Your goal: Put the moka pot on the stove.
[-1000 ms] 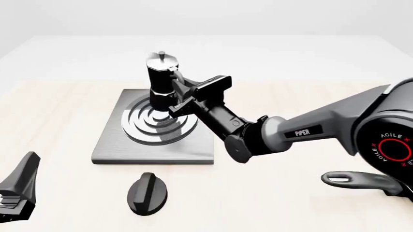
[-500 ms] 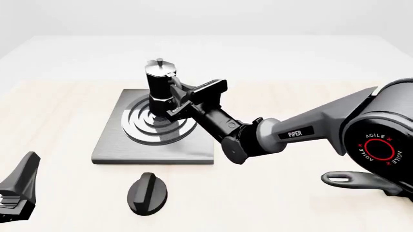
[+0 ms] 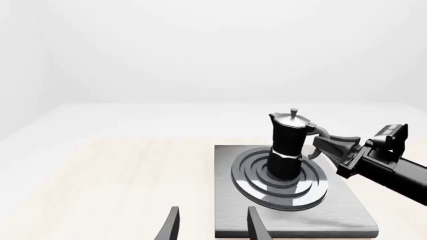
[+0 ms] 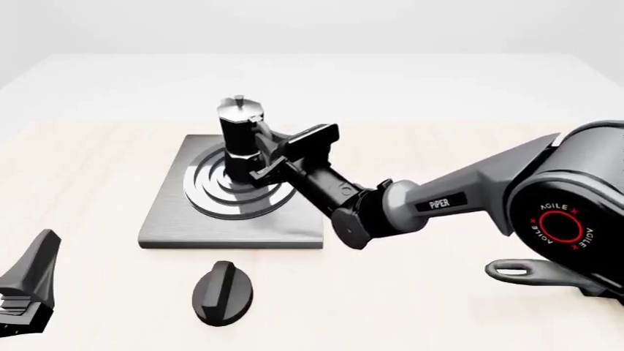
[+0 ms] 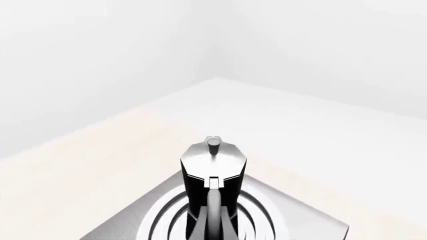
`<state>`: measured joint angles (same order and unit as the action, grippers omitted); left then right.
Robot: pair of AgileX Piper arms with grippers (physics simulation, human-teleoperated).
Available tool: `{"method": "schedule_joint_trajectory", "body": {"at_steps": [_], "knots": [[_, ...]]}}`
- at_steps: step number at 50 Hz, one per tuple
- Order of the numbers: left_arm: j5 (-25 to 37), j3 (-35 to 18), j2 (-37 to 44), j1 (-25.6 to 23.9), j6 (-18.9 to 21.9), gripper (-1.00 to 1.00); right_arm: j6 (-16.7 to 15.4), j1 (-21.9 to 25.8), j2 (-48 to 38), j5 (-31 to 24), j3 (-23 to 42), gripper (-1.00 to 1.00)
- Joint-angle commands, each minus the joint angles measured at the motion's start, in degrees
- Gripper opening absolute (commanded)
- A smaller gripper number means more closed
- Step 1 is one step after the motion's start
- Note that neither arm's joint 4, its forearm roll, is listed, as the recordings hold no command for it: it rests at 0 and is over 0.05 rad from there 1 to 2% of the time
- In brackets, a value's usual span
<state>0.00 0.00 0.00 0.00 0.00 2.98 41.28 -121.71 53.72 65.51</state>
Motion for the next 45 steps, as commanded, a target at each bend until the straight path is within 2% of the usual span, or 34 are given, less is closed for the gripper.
{"method": "schedule_joint_trajectory", "body": {"at_steps": [1, 22, 23, 45], "knots": [[0.0, 0.0, 0.0, 0.0, 0.0, 1.00, 0.2, 0.3, 0.4, -0.3, 0.5, -1.00], [0.0, 0.0, 0.0, 0.0, 0.0, 1.00, 0.1, 0.3, -0.4, -2.2, 2.0, -1.00], [0.0, 0.0, 0.0, 0.0, 0.0, 1.00, 0.1, 0.3, -0.5, -2.3, 2.0, 1.00], [0.0, 0.0, 0.0, 0.0, 0.0, 1.00, 0.4, 0.4, -0.5, -3.0, 2.3, 1.00]]}}
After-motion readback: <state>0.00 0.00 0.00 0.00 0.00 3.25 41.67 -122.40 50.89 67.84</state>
